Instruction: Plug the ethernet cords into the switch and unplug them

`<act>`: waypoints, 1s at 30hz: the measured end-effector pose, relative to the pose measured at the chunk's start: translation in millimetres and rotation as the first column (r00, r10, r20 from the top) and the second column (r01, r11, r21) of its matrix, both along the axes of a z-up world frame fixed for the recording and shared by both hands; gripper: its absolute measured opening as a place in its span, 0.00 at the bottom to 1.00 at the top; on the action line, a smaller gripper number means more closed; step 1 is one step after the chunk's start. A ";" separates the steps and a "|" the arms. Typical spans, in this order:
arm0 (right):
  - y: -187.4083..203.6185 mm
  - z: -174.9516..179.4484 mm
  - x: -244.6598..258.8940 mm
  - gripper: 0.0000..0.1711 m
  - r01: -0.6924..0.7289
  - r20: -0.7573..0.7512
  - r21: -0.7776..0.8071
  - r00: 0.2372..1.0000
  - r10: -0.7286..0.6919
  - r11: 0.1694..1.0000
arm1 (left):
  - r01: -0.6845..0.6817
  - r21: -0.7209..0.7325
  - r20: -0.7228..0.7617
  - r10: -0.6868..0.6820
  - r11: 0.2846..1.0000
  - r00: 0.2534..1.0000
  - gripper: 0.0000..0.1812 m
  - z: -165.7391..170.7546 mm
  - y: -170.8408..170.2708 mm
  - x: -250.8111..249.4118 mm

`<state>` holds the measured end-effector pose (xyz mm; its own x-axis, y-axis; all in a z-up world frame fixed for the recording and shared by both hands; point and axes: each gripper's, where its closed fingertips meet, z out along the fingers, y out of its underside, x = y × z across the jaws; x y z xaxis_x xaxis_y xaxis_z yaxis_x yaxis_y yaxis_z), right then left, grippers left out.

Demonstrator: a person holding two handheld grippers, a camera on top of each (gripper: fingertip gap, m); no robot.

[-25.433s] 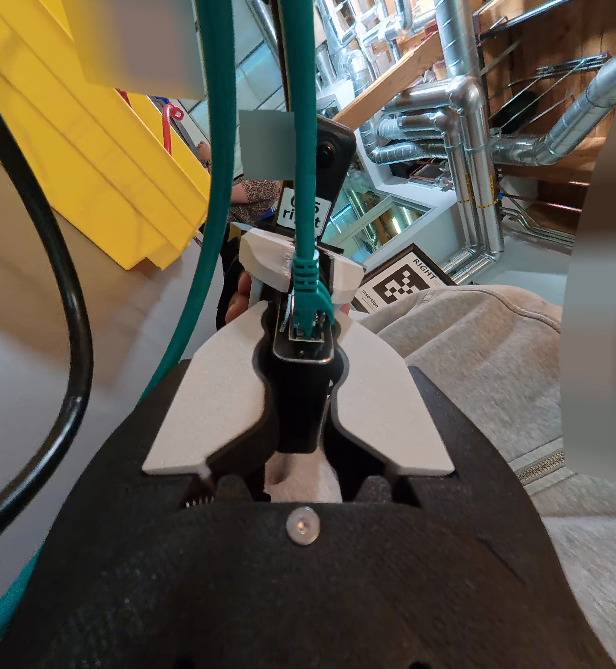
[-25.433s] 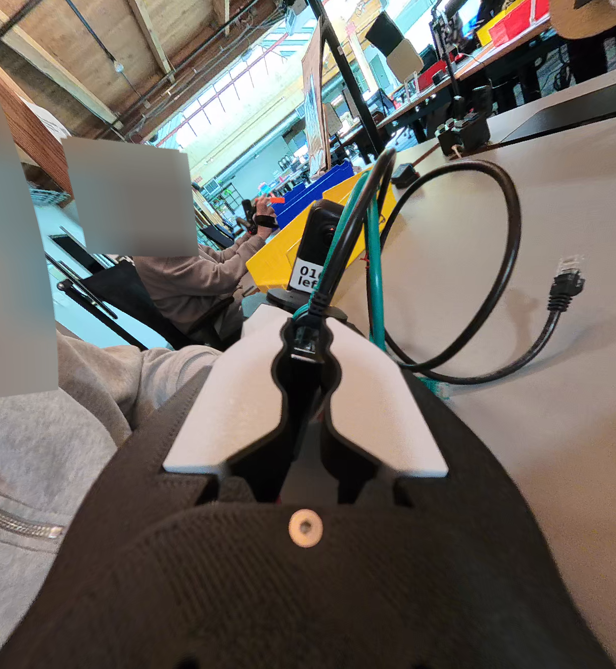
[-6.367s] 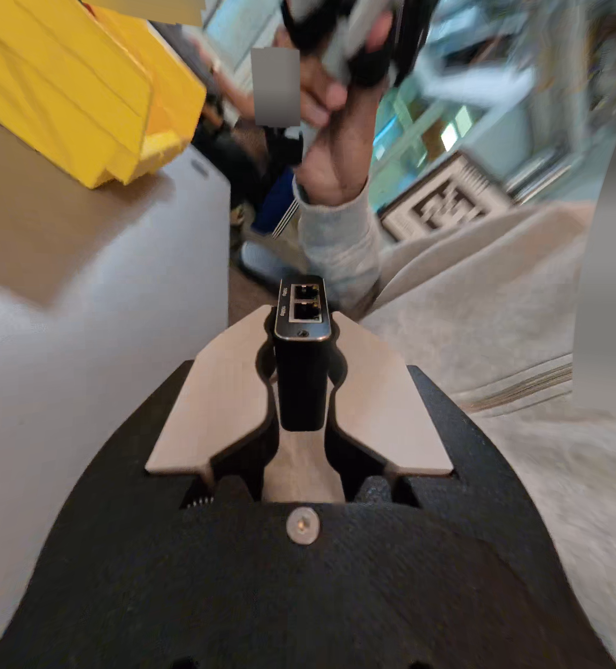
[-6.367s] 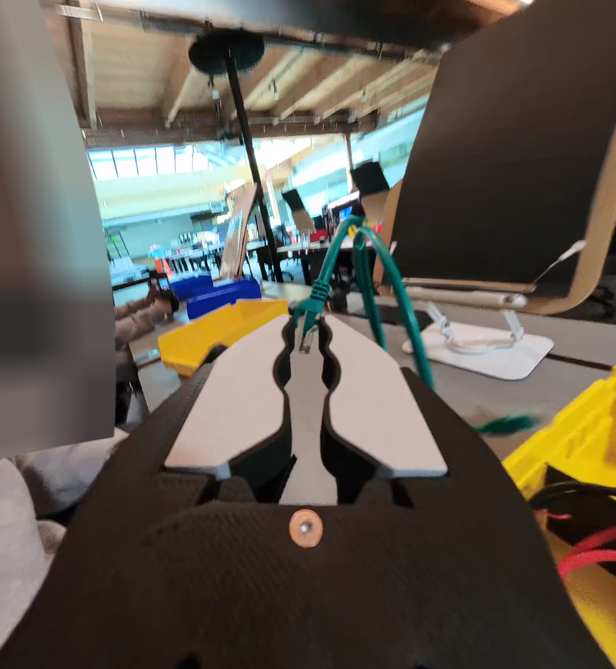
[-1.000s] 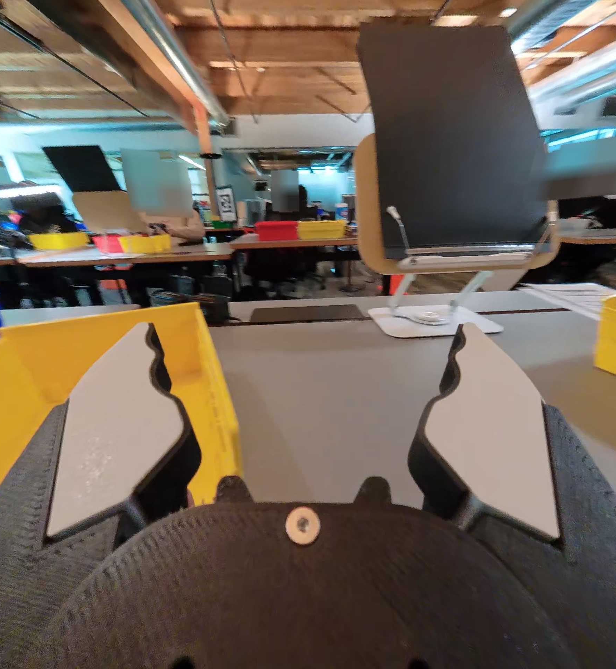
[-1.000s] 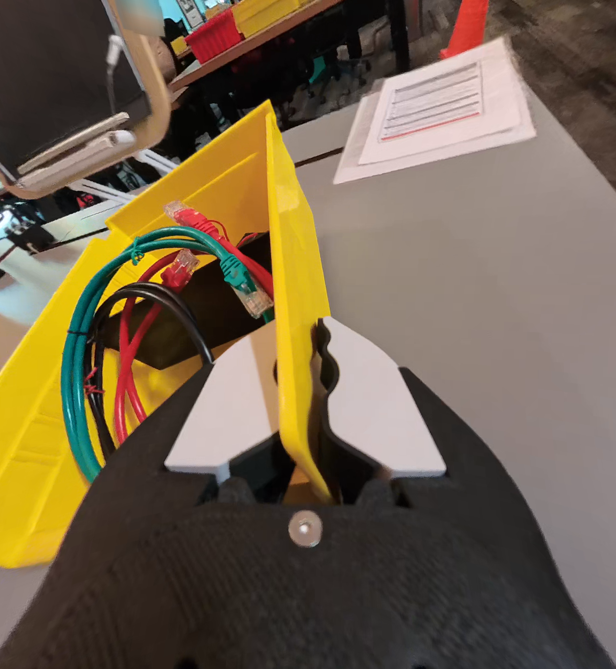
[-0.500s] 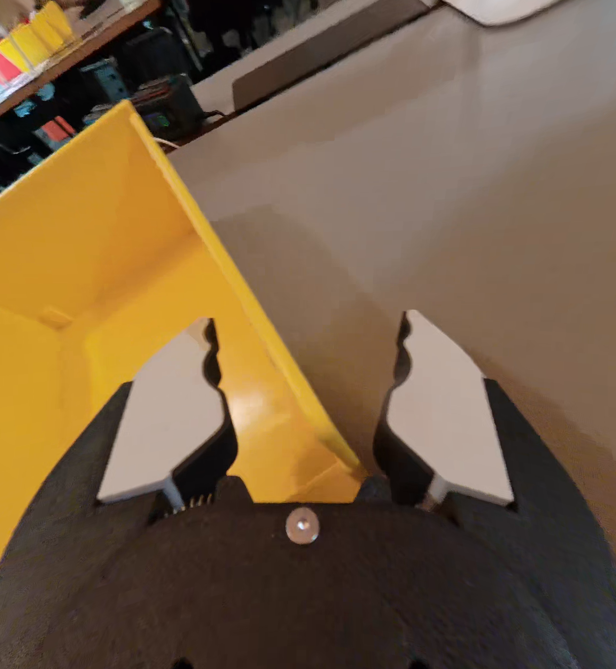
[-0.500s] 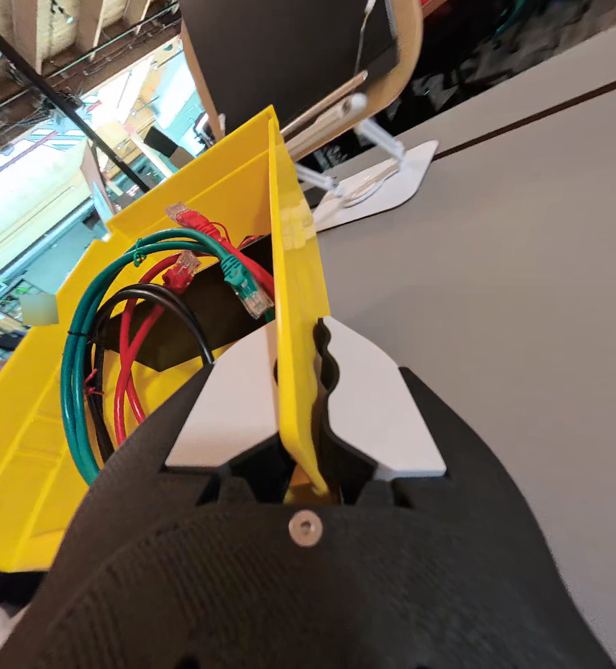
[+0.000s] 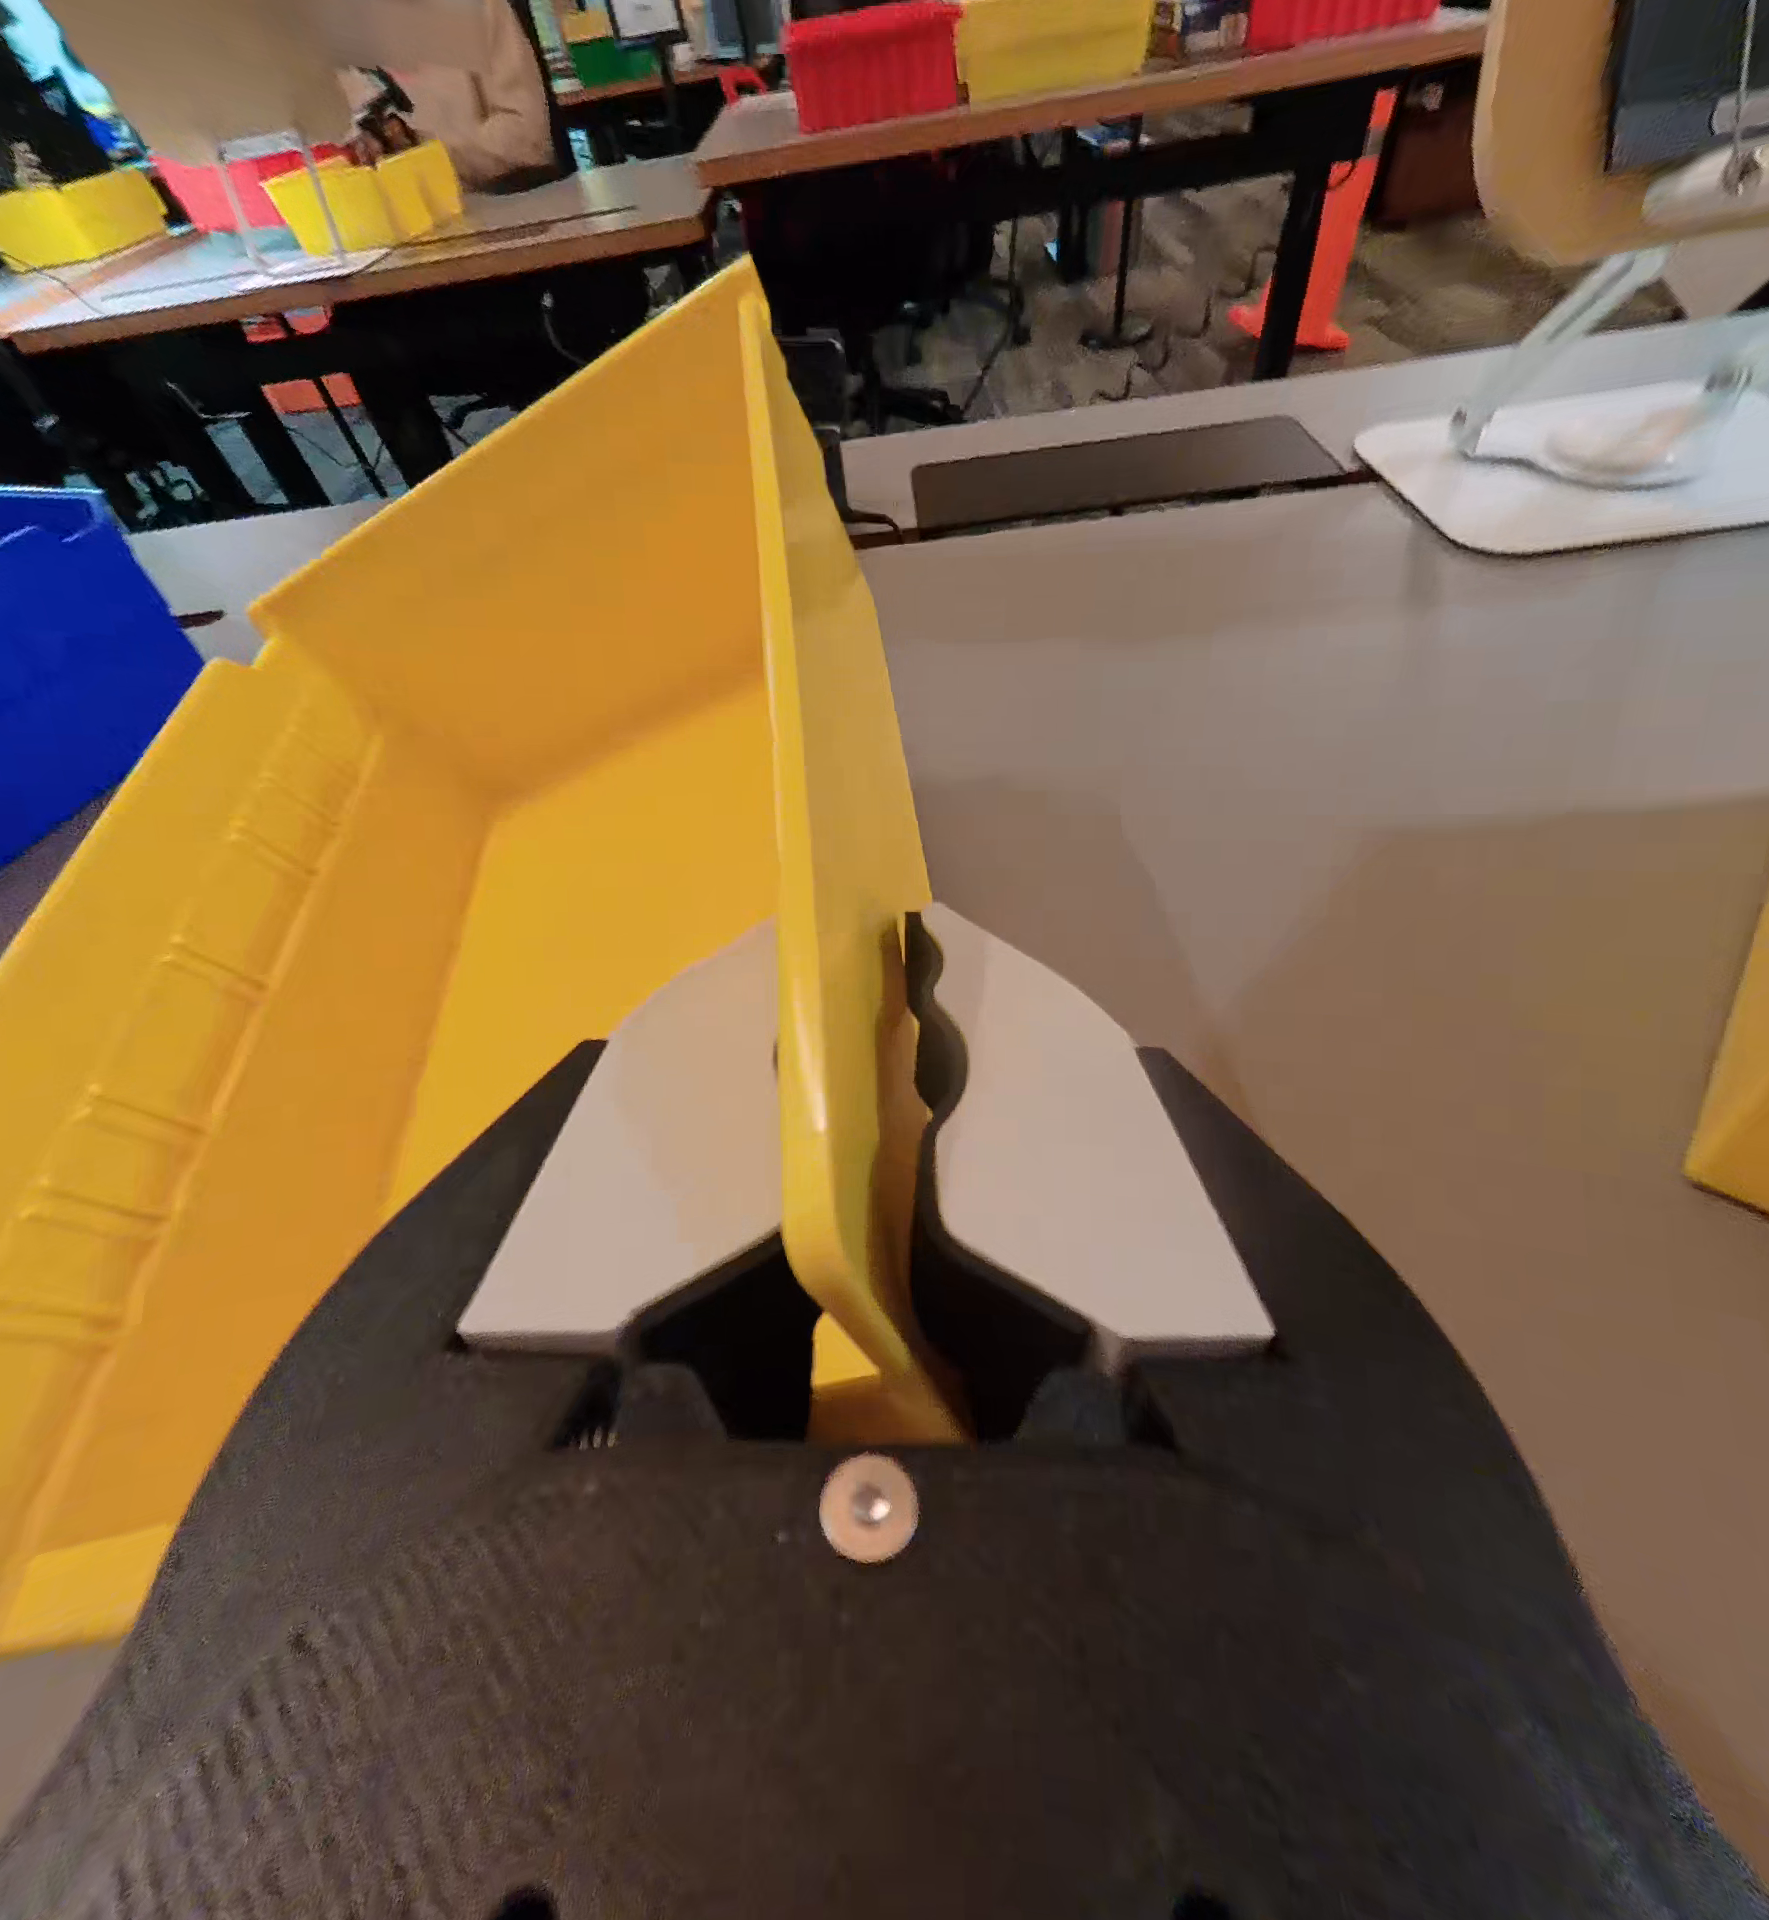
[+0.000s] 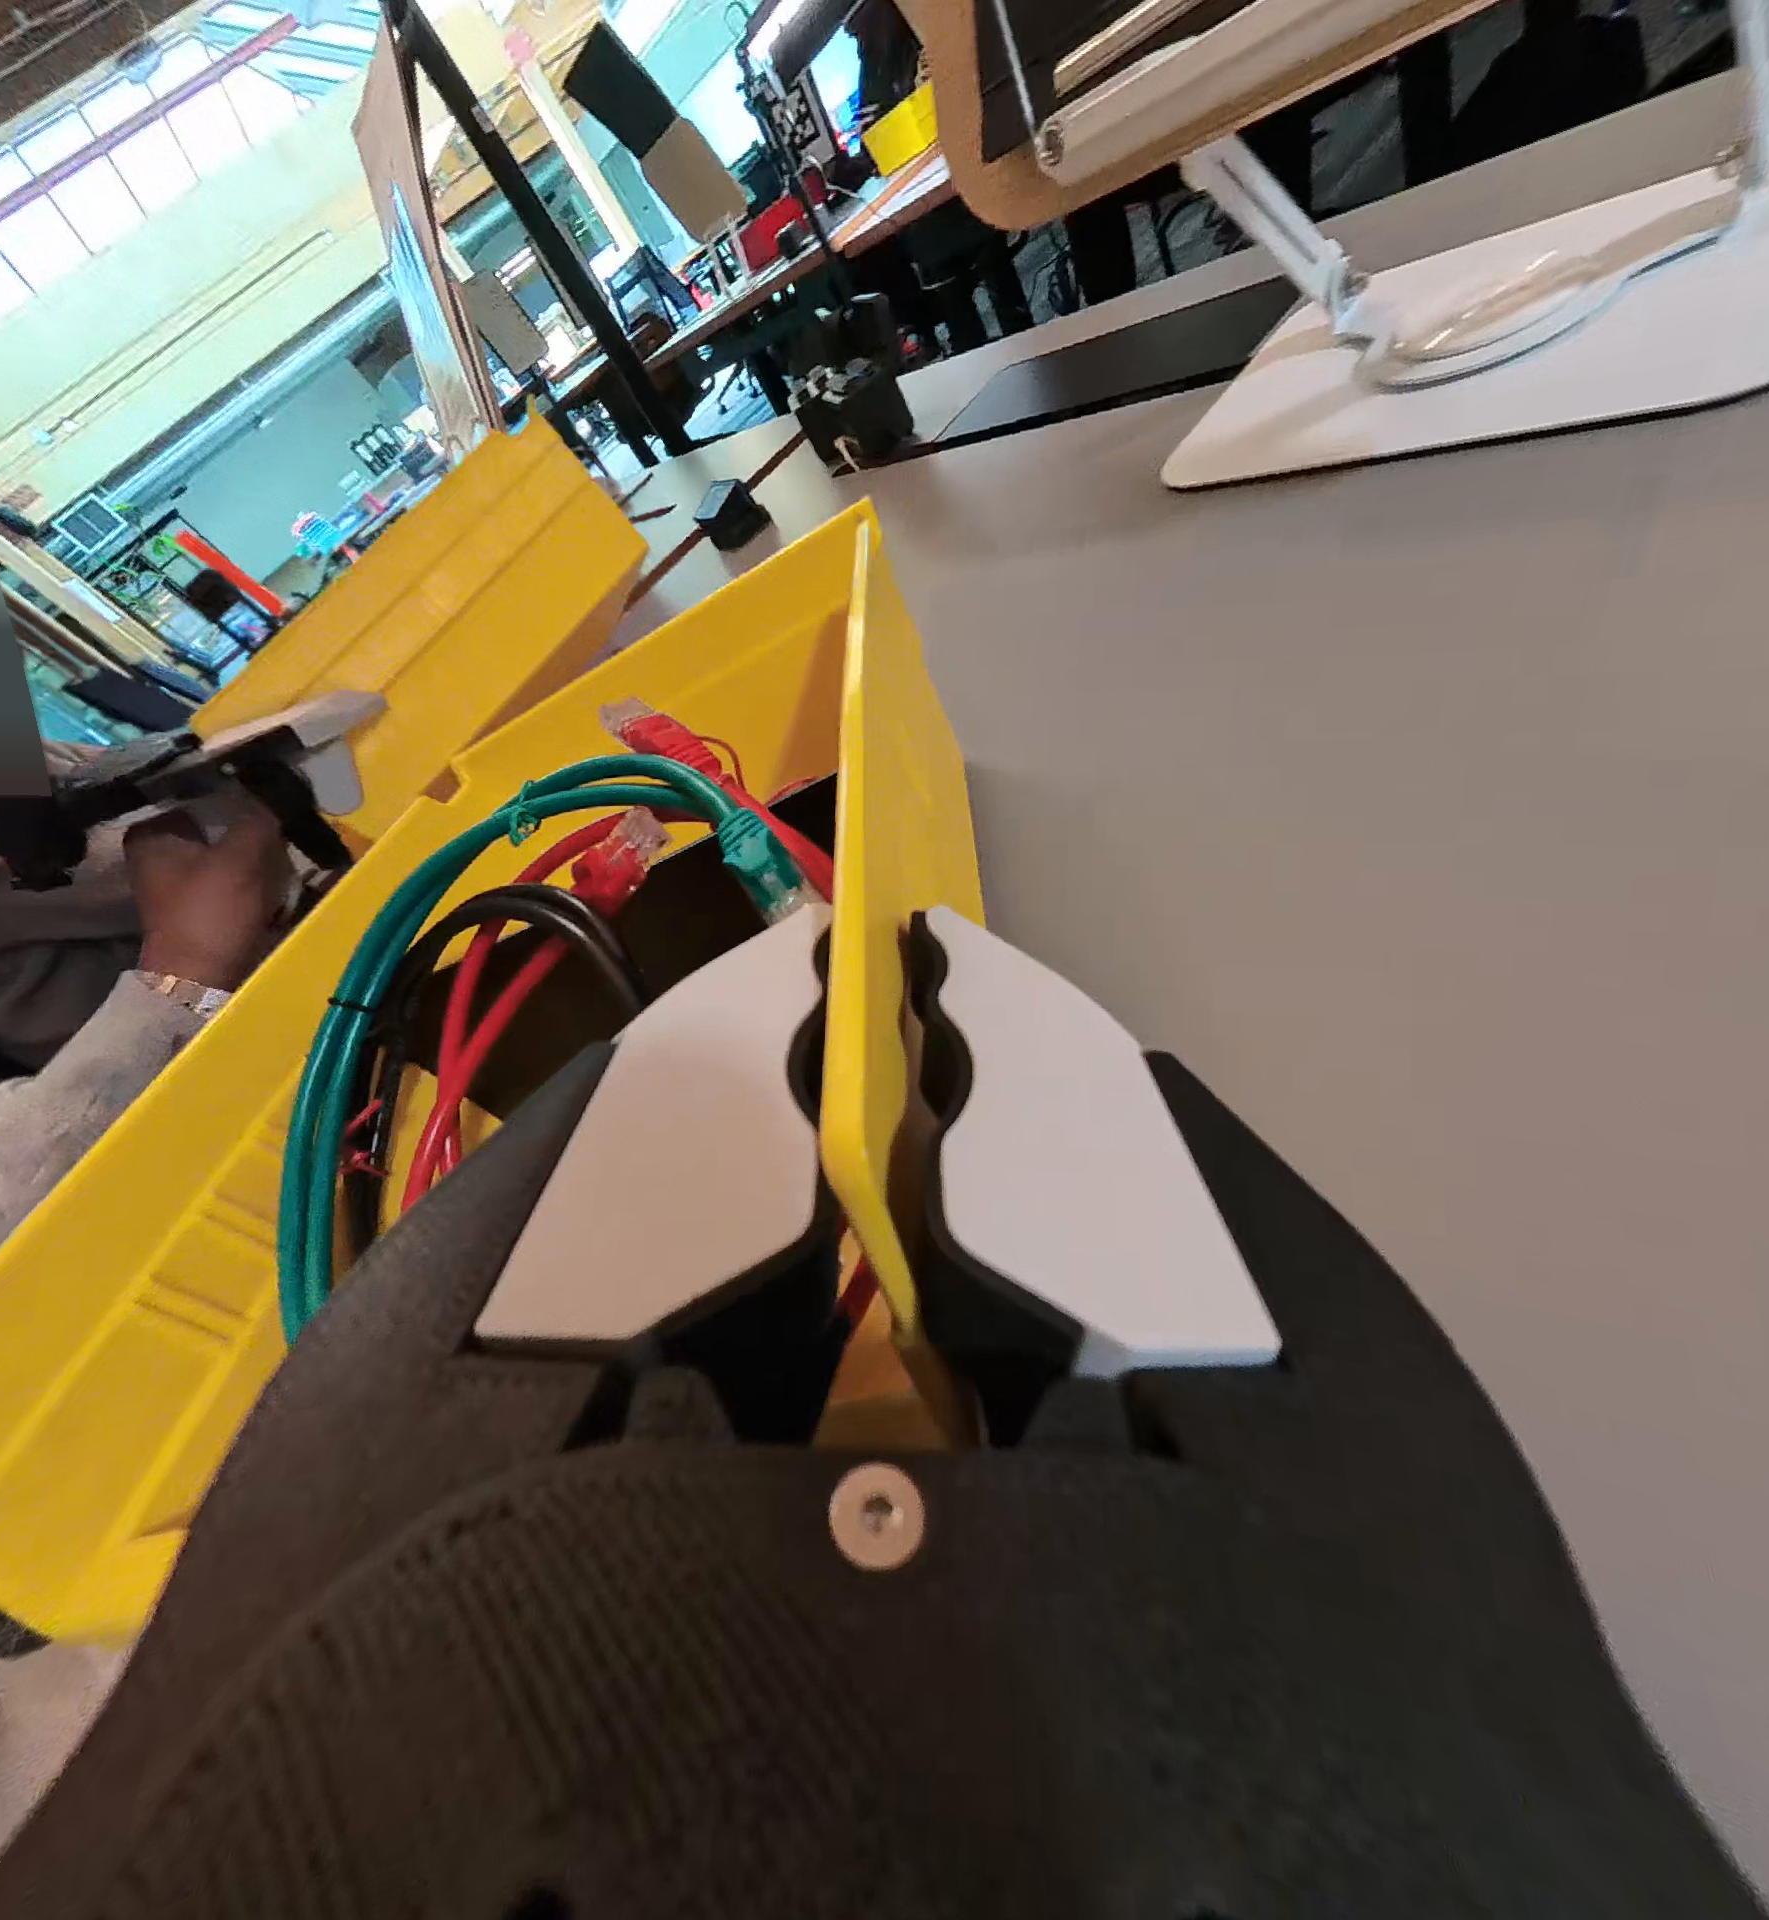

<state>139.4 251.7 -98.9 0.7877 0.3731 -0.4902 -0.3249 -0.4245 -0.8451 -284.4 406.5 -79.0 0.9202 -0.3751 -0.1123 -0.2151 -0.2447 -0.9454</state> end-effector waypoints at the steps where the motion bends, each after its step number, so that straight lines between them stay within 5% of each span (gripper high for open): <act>1: 4.3 -0.4 -5.0 0.07 -0.003 0.004 0.003 1.000 0.003 1.000 | -0.012 0.006 0.007 0.012 1.000 1.000 0.04 4.1 -2.0 -6.1; 9: 76.2 -5.6 -68.1 0.06 -0.003 0.007 0.031 1.000 0.003 1.000 | -0.141 0.126 0.028 0.138 0.982 0.990 0.05 41.4 -26.6 -65.8; 18: 155.0 -14.9 -234.0 0.11 0.020 -0.060 0.005 0.998 -0.019 1.000 | -0.298 0.277 0.027 0.303 0.914 0.953 0.05 112.6 -62.0 -136.8; 21: 154.5 1.3 -309.2 0.27 -0.150 -0.226 -0.023 0.964 0.141 0.988 | -0.307 0.310 0.058 0.304 0.900 0.951 0.04 130.6 -71.7 -146.2; 23: 142.3 9.8 -351.9 0.38 -0.302 -0.208 -0.009 0.933 0.293 0.953 | -0.299 0.322 0.082 0.288 0.899 0.954 0.05 139.2 -76.4 -147.7; 25: 125.0 20.9 -376.4 0.37 -0.413 -0.119 0.051 0.902 0.416 0.909 | -0.283 0.327 0.103 0.264 0.902 0.959 0.05 145.4 -79.3 -145.5; 30: 93.8 54.2 -358.1 0.39 -0.456 -0.028 0.174 0.884 0.467 0.873 | -0.204 0.321 0.079 0.189 0.925 0.979 0.05 151.7 -78.6 -121.5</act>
<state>-218.7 345.5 -44.7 0.4746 0.7626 -0.4396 -0.1831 -0.4030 -0.8967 -405.9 327.9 72.8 0.9787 -0.1363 -0.1534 -0.1486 0.0452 -0.9879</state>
